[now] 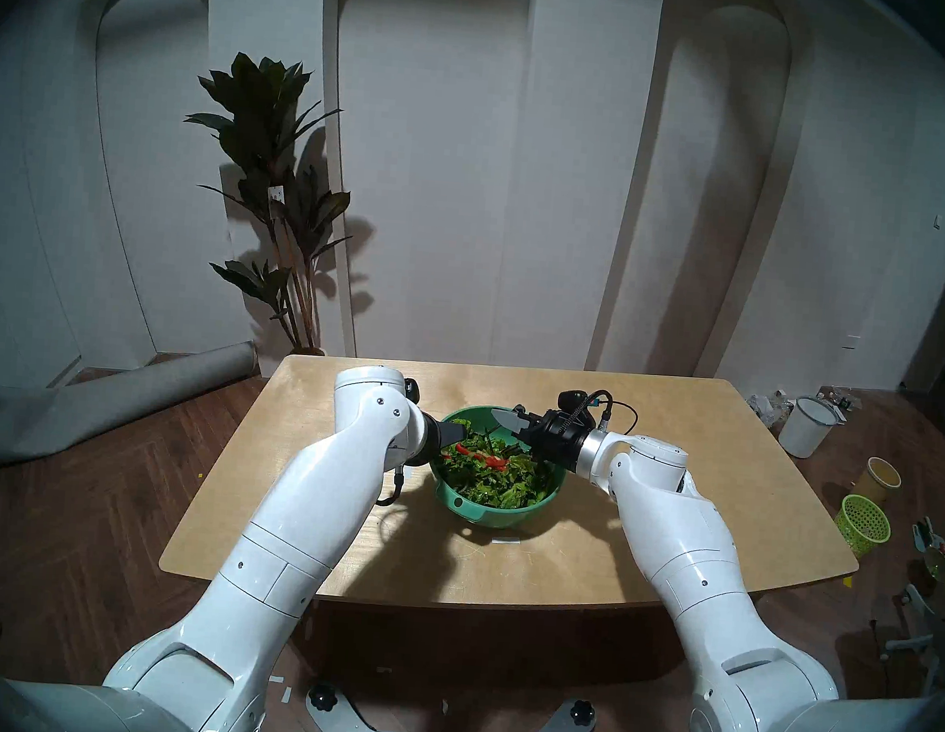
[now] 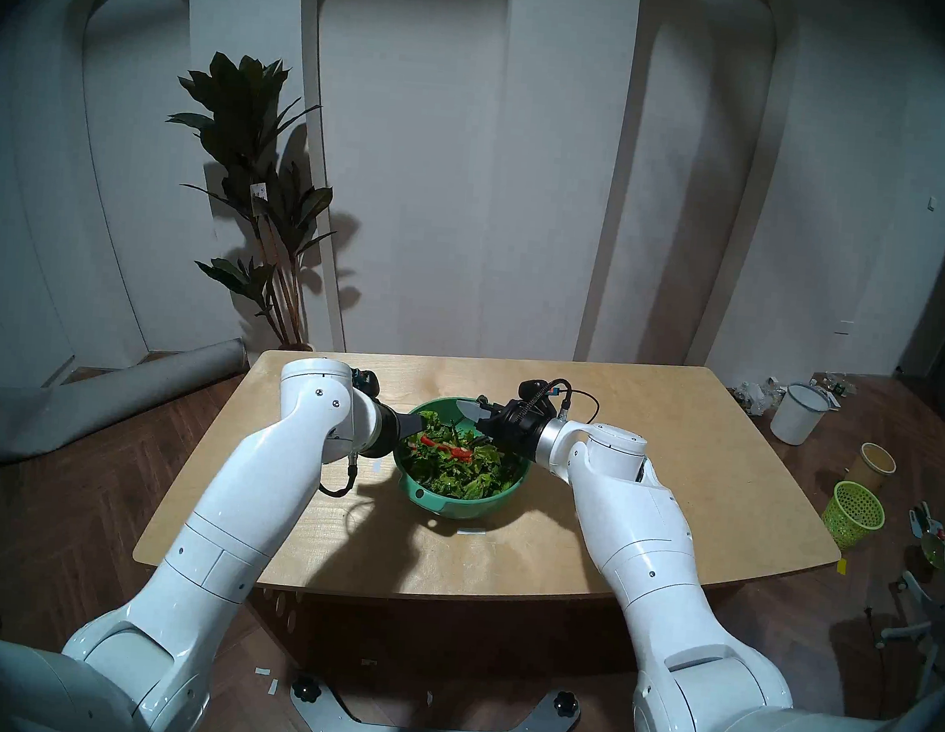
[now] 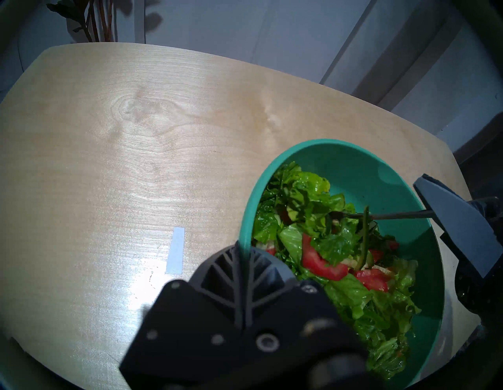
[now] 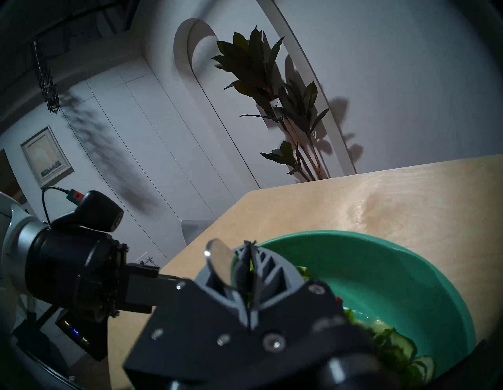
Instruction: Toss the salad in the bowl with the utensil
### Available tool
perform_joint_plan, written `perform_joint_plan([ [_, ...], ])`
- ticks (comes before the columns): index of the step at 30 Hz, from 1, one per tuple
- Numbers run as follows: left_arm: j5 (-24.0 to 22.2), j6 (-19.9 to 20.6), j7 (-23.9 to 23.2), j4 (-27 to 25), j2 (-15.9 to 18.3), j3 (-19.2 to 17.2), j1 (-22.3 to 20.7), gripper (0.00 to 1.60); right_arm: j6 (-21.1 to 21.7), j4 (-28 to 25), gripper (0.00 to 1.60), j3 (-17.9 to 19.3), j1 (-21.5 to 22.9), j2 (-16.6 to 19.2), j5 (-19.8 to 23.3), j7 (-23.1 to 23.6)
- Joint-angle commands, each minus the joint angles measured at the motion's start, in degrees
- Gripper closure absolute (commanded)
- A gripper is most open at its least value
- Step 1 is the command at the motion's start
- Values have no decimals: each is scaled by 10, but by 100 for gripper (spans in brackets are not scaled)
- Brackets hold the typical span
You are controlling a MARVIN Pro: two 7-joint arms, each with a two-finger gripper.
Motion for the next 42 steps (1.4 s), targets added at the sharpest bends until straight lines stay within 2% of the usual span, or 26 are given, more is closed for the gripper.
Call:
perform_joint_plan([
  [1,2,-1,57,-15,-1,-2,-19,160,40,-61,160,-2,-33,-17,23,10],
  [6,2,-1,58,-15,-1,-2,-19,160,67,-106,160,7,-73,-8,29,2],
  [11,4,-1,55,-15,-1,-2,-19,160,71,-136,160,8,-102,8,21,4],
  [18,4,-1,57,-15,-1,-2,-19,160,35,-186,160,21,-141,32,-20,-44],
  [20,-1,-1,67,-16,-2,-1,-19,160,19,-181,160,29,-138,33,-31,-59],
  [21,5,-1,55,-15,-1,-2,-19,160,17,-174,160,36,-134,31,-32,-67],
  [22,-1,-1,67,-16,-2,-1,-19,160,6,-168,160,39,-129,32,-37,-71],
  [23,6,-1,53,-15,-1,-2,-19,160,2,-163,160,42,-125,31,-39,-76],
  [29,3,-1,58,-15,-1,-2,-19,160,-21,-143,160,62,-106,27,-45,-99],
  [35,3,-1,59,-15,-1,-2,-19,160,-47,-124,160,57,-94,25,-58,-104],
  [42,3,-1,59,-15,-2,-2,-18,160,-73,-72,160,39,-58,-12,-60,-114],
])
